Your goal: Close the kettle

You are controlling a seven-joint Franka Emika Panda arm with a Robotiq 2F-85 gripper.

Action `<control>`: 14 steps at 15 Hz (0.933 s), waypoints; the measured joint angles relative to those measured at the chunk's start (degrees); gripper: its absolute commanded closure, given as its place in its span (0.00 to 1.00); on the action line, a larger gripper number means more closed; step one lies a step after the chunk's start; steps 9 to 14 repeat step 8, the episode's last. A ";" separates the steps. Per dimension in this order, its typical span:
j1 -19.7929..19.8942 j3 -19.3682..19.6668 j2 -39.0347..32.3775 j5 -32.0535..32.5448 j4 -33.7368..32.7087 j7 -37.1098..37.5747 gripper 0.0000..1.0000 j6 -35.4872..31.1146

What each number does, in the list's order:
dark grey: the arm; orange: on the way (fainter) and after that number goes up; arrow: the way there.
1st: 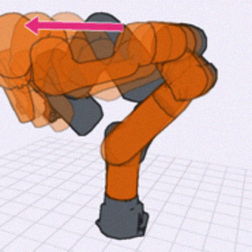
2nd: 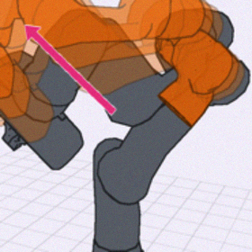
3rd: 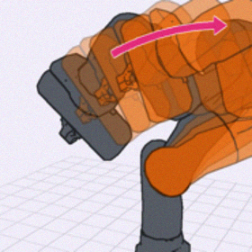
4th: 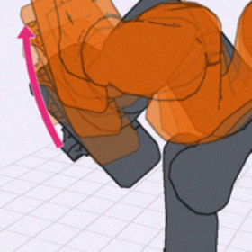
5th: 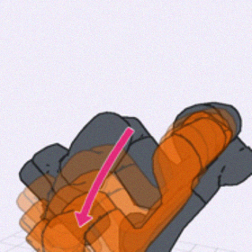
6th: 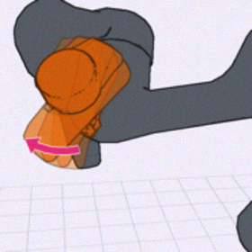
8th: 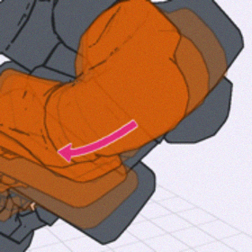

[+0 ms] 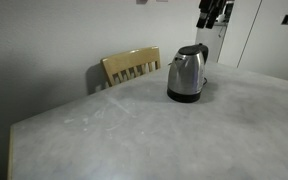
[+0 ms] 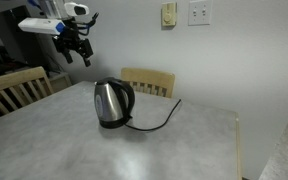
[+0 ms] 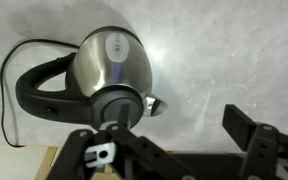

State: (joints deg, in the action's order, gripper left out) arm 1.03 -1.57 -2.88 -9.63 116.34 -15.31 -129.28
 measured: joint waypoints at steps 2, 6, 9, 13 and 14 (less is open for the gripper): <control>-0.02 0.00 0.27 -0.64 0.43 -0.19 0.00 -0.09; -0.05 0.00 1.05 -2.20 1.32 -0.32 0.00 -0.17; -0.07 0.00 1.26 -2.85 1.52 -0.33 0.00 -0.18; -0.07 0.00 1.26 -2.85 1.52 -0.33 0.00 -0.18; -0.07 0.00 1.26 -2.85 1.52 -0.33 0.00 -0.18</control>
